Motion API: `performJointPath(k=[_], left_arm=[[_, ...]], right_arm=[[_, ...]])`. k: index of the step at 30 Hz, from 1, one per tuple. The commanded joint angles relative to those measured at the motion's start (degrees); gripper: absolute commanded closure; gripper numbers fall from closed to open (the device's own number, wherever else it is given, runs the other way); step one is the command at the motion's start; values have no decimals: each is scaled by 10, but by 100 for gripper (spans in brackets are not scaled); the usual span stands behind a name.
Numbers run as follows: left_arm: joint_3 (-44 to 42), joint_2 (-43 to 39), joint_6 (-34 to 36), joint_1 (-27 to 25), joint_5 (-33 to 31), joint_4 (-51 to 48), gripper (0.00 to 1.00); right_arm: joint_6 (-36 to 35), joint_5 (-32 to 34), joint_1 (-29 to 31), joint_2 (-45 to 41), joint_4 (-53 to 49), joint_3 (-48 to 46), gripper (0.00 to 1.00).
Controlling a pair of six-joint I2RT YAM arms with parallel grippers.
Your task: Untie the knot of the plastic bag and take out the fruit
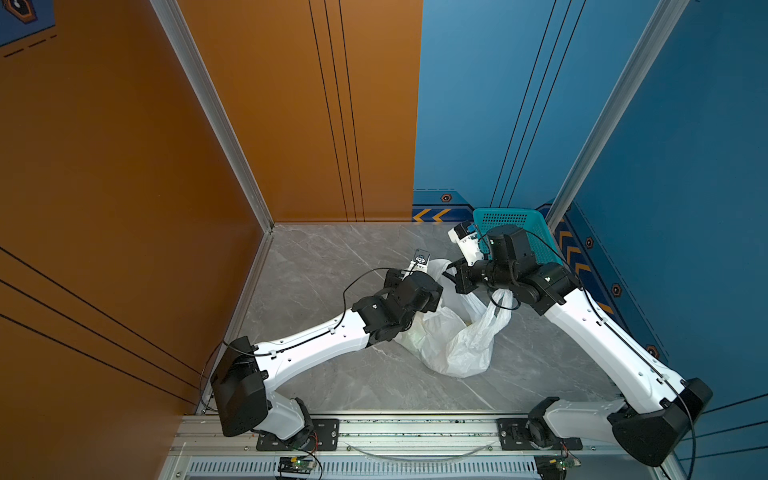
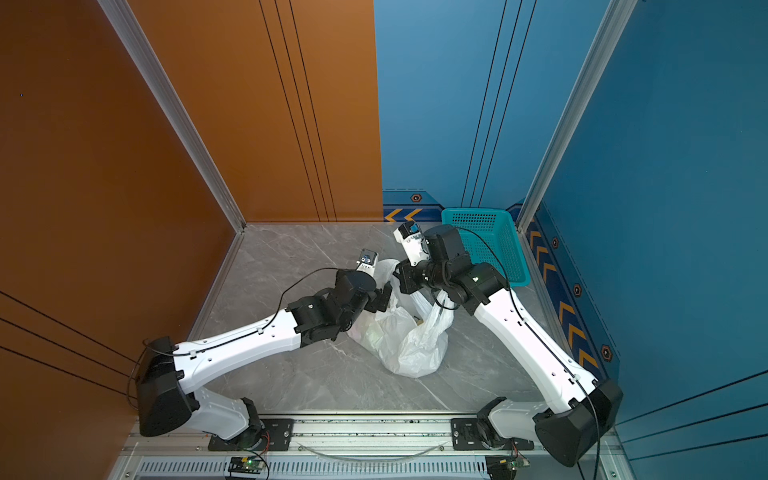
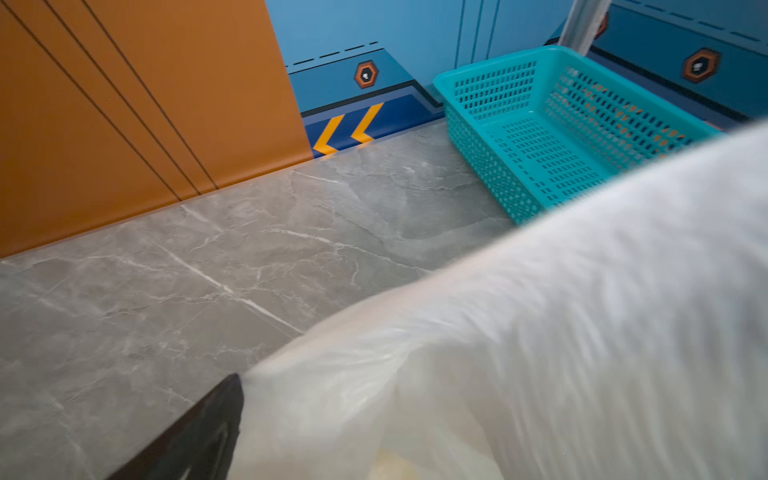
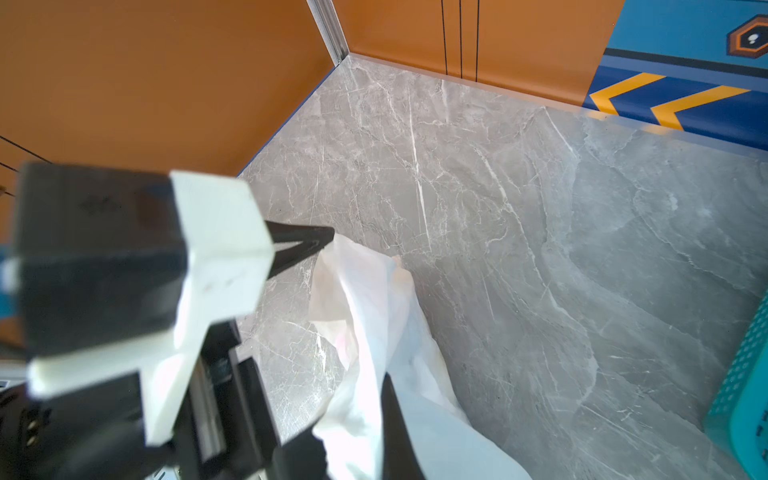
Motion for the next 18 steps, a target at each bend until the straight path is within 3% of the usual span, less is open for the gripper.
performJointPath(k=[1,5,10,13,18], left_arm=[[-4,-20,-9,38,-72,-67,2],[-14,-37,4,57,-44,-78,2],[-49,-63,53,53,113,21,2],[-27,-39,64,46,141,40,2],[-5,-3,79,44,131,35,2]], right_arm=[[6,-25,0,-24,16,0,100],[5,-39,0,-19,16,-3,100],[5,-53,0,-9,16,3,100],[4,-58,3,-7,16,7,100],[5,-64,2,-9,16,8,100]])
